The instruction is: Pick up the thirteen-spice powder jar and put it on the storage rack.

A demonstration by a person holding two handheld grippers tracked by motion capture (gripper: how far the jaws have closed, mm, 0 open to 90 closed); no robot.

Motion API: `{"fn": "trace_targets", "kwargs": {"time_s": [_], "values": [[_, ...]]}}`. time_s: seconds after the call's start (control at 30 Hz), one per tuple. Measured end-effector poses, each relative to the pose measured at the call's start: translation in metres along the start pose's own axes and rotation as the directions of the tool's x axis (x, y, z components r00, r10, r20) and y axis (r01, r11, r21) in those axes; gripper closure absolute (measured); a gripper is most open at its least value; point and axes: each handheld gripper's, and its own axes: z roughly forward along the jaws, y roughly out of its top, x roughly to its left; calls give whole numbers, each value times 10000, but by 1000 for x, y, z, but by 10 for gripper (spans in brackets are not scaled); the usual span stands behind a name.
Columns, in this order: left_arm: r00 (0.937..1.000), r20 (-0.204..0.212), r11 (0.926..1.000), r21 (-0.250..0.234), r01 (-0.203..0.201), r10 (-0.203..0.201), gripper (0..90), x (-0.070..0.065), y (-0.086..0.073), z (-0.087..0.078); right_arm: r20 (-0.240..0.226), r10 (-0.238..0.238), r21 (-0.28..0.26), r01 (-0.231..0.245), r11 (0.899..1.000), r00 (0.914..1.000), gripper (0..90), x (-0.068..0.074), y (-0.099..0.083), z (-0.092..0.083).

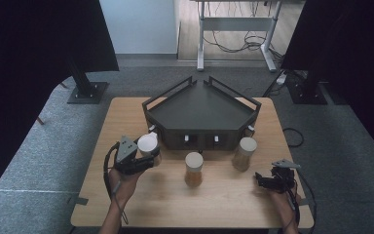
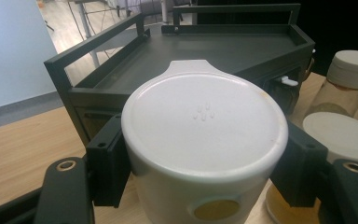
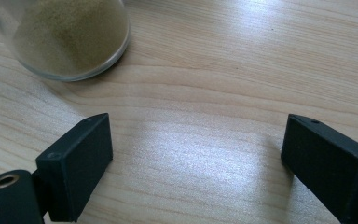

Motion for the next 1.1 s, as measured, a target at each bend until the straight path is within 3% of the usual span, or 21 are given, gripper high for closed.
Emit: {"fn": "trace_targets", "kwargs": {"time_s": [1.1], "values": [[9998, 30, 9998, -135, 176, -175, 307, 19, 36, 25, -3, 2, -1, -2, 10000, 10000, 82, 0, 0, 0]]}}
